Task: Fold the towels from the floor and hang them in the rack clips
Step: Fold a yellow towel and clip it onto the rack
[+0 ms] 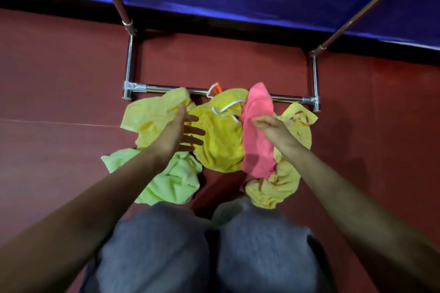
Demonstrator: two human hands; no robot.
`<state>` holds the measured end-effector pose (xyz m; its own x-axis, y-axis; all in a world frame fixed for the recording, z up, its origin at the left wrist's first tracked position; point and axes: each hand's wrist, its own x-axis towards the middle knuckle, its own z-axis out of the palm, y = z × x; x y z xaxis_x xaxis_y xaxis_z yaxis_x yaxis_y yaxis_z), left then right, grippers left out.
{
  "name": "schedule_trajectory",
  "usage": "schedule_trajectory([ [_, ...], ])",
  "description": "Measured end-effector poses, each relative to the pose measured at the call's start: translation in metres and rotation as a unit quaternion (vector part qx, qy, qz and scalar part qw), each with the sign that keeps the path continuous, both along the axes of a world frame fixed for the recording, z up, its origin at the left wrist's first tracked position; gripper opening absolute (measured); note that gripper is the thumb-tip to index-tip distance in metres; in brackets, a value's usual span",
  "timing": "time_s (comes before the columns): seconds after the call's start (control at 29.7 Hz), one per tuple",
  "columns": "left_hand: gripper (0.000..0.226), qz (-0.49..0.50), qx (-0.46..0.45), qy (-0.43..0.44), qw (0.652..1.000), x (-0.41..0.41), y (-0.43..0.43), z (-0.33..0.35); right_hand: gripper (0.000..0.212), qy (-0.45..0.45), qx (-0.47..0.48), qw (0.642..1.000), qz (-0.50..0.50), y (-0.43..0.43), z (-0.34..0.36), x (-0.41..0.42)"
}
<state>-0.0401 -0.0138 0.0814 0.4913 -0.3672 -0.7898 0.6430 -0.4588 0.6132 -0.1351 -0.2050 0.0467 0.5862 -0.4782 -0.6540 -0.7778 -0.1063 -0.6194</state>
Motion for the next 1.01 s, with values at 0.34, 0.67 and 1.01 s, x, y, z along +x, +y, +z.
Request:
schedule_trajectory([
  [0.34,0.054,0.075,-0.005,0.029,0.997,-0.003,0.022,-0.034,0.032,0.067,-0.06,0.961,0.263,0.043,-0.088,0.052],
  [0.67,0.05,0.059,-0.002,0.071,0.996,-0.005,0.052,-0.036,0.039,0.088,-0.133,0.933,0.321,0.05,-0.092,0.063],
  [1.01,0.059,-0.101,-0.041,-0.087,0.99,0.007,0.042,0.044,0.037,-0.113,0.261,0.957,0.048,0.039,0.101,0.042],
])
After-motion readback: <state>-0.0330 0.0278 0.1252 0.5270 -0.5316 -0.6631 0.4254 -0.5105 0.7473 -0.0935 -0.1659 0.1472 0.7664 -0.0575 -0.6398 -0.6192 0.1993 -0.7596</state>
